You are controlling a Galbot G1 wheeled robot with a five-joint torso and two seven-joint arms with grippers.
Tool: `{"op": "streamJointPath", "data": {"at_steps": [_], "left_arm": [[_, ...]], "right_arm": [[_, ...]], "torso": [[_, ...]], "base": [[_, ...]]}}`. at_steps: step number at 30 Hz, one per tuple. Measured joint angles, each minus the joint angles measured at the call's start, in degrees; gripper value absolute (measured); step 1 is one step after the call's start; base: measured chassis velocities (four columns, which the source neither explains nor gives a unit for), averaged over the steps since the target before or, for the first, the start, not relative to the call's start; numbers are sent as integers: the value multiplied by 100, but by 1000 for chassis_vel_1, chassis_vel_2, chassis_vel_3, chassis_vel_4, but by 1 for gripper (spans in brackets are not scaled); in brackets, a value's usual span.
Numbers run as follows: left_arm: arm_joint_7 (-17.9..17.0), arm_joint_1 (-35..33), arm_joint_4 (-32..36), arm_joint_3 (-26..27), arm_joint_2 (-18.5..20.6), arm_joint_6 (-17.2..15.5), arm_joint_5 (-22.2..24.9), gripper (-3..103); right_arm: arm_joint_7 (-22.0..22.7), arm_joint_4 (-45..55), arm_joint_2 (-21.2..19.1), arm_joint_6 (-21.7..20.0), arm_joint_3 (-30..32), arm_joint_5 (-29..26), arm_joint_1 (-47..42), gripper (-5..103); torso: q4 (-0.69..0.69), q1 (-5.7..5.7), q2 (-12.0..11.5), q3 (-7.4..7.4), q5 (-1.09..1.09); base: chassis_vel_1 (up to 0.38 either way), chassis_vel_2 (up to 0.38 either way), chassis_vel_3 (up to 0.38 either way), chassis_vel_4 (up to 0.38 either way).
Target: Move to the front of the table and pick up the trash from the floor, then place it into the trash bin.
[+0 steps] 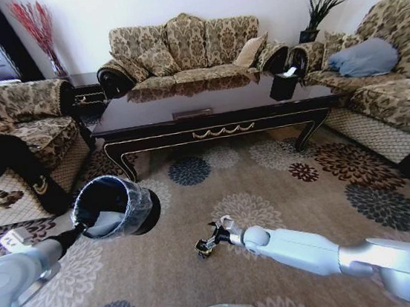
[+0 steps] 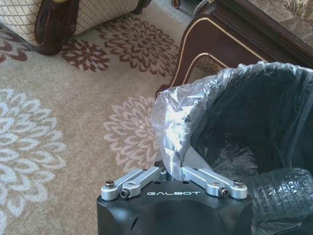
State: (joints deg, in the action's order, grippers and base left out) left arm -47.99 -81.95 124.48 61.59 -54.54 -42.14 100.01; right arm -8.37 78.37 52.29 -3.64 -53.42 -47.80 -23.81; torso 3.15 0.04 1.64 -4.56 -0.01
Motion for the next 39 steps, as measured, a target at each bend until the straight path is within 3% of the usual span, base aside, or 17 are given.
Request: {"op": "streamJointPath", "data": {"at_steps": [5,9,18,39], "left_arm": [[14,40,0,-97,-19,0,-51,0],[100,118,-83,-256,-17,0,-224,0],[177,237,-213,-360,94,0,-267,0],[318,308,-393,-420,232,1,-333,0]], "right_arm": [[-379,-207,19,-109,21,-149,17,100],[-920,-565,111,-281,60,-713,81,100],[-879,-1192,345,-398,66,-1022,118,100],[-1001,-1826,797,-230,-18,-773,28,102]], "torso": [[0,0,0,0,1],[1,0,0,0,1],[1,0,0,0,1],[0,0,-2,0,0]], "base": [[0,0,0,0],[0,0,0,0],[0,0,0,0],[0,0,0,0]]}}
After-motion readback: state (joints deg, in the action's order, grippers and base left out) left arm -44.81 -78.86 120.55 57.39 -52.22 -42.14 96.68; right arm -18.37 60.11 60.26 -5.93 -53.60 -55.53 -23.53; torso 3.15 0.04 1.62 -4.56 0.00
